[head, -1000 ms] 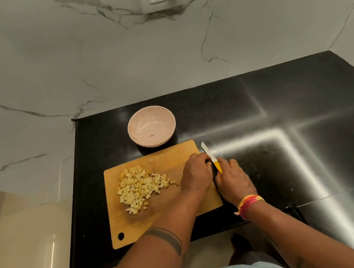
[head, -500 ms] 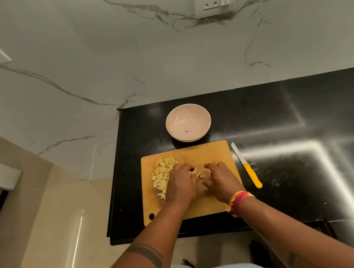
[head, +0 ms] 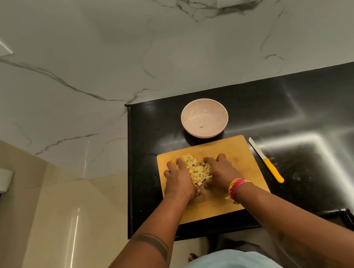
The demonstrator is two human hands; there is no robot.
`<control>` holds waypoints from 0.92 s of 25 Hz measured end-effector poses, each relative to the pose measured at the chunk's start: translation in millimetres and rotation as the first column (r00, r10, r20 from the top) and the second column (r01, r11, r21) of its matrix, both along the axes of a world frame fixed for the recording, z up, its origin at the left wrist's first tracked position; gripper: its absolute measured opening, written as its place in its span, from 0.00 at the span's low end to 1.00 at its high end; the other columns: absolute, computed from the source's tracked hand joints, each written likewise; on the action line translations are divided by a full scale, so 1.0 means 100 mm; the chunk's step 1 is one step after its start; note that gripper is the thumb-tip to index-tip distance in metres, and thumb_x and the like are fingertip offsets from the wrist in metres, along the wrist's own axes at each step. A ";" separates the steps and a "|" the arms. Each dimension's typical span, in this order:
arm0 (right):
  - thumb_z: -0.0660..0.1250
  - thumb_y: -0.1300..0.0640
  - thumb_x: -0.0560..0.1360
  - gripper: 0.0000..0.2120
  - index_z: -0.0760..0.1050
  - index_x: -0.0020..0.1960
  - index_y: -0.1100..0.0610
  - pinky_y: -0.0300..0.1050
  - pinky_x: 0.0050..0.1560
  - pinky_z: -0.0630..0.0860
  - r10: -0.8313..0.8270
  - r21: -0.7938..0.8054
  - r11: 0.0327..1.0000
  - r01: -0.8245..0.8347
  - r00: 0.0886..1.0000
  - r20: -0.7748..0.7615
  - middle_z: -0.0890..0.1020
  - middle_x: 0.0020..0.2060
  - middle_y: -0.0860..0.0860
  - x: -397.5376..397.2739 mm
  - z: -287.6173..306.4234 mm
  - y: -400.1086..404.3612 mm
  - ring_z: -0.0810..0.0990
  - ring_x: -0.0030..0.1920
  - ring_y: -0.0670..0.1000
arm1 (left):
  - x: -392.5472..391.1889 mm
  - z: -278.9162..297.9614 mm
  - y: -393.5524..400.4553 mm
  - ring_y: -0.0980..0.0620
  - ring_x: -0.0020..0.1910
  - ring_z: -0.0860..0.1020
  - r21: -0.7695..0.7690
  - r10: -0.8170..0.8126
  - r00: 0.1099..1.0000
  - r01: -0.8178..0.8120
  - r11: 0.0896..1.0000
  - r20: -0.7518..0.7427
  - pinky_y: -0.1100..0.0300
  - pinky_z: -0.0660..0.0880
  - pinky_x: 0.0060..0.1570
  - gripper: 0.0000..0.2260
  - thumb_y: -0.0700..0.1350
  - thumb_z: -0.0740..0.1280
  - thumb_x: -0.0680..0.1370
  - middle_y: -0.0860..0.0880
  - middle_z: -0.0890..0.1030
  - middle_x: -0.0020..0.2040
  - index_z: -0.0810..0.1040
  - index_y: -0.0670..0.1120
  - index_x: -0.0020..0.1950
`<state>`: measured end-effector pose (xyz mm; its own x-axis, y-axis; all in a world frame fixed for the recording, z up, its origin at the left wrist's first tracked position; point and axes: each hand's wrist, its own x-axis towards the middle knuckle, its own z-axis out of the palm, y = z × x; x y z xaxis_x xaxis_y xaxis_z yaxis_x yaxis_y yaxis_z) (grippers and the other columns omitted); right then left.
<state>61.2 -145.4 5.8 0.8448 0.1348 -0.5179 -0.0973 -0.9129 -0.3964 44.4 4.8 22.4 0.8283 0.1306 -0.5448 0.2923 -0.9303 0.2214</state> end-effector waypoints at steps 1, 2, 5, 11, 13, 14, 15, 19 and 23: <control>0.75 0.48 0.74 0.40 0.59 0.80 0.51 0.56 0.70 0.71 0.032 0.017 0.999 -0.032 0.999 -0.005 0.63 0.69 0.59 0.04 0.00 0.07 0.73 0.67 0.64 | 0.04 0.00 0.01 0.40 0.71 0.62 -0.016 -0.006 1.000 0.006 1.000 -0.010 0.48 0.70 0.67 0.53 0.50 0.81 0.71 0.42 0.52 0.76 0.46 0.48 0.83; 0.74 0.49 0.75 0.39 0.59 0.80 0.51 0.56 0.70 0.72 0.070 0.028 0.997 -0.070 0.998 -0.004 0.63 0.70 0.59 0.08 0.00 0.13 0.74 0.66 0.65 | 0.07 0.00 0.03 0.41 0.71 0.62 -0.036 -0.012 1.000 0.012 0.999 -0.009 0.48 0.70 0.67 0.51 0.49 0.80 0.71 0.43 0.52 0.75 0.49 0.48 0.82; 0.72 0.50 0.77 0.35 0.60 0.78 0.53 0.53 0.64 0.77 0.144 0.035 0.989 -0.144 0.990 0.003 0.64 0.70 0.59 0.17 0.03 0.22 0.79 0.59 0.62 | 0.10 -0.01 0.06 0.42 0.70 0.64 -0.075 -0.033 0.999 0.034 0.997 0.018 0.48 0.70 0.68 0.44 0.47 0.79 0.73 0.45 0.54 0.74 0.55 0.50 0.81; 0.76 0.54 0.74 0.29 0.67 0.71 0.56 0.48 0.60 0.77 0.184 0.085 0.980 -0.182 0.983 -0.014 0.72 0.65 0.57 0.35 0.05 0.27 0.79 0.57 0.57 | 0.20 -0.03 0.02 0.45 0.68 0.70 -0.145 -0.065 0.996 0.073 0.987 0.056 0.51 0.73 0.68 0.36 0.43 0.77 0.74 0.47 0.60 0.73 0.61 0.49 0.77; 0.76 0.54 0.74 0.26 0.71 0.68 0.56 0.47 0.59 0.77 0.153 0.106 0.983 -0.152 0.988 -0.007 0.77 0.62 0.56 0.38 0.07 0.24 0.79 0.57 0.55 | 0.21 -0.02 0.03 0.47 0.66 0.72 -0.189 -0.032 0.996 0.047 0.981 0.079 0.52 0.74 0.66 0.30 0.42 0.76 0.76 0.48 0.64 0.72 0.66 0.49 0.74; 0.76 0.54 0.75 0.23 0.73 0.67 0.56 0.47 0.59 0.78 0.126 0.122 0.985 -0.125 0.992 -0.004 0.80 0.60 0.55 0.40 0.08 0.21 0.79 0.56 0.55 | 0.24 0.00 0.04 0.47 0.65 0.73 -0.203 -0.023 0.994 0.043 0.978 0.103 0.53 0.74 0.65 0.27 0.42 0.74 0.76 0.48 0.67 0.70 0.69 0.49 0.73; 0.75 0.54 0.75 0.21 0.74 0.66 0.55 0.48 0.59 0.78 0.094 0.145 0.985 -0.093 0.996 -0.004 0.81 0.59 0.55 0.42 0.09 0.19 0.80 0.55 0.55 | 0.27 0.01 0.04 0.47 0.64 0.73 -0.207 -0.026 0.991 0.052 0.977 0.129 0.54 0.73 0.64 0.24 0.41 0.73 0.77 0.48 0.69 0.69 0.71 0.49 0.71; 0.75 0.55 0.75 0.15 0.80 0.61 0.53 0.50 0.57 0.80 -0.020 0.194 0.981 0.020 1.000 -0.002 0.85 0.53 0.52 0.42 0.13 0.12 0.82 0.52 0.53 | 0.38 0.07 0.02 0.47 0.64 0.74 -0.230 -0.042 0.984 0.082 0.970 0.175 0.56 0.72 0.62 0.20 0.41 0.73 0.78 0.47 0.75 0.65 0.74 0.47 0.68; 0.78 0.55 0.73 0.15 0.83 0.58 0.53 0.49 0.55 0.80 -0.068 0.252 0.965 0.072 0.997 -0.025 0.86 0.51 0.50 0.44 0.17 0.01 0.82 0.49 0.50 | 0.43 0.12 -0.05 0.47 0.61 0.76 -0.257 -0.031 0.988 0.069 0.964 0.150 0.55 0.74 0.59 0.20 0.44 0.76 0.76 0.47 0.78 0.63 0.76 0.47 0.66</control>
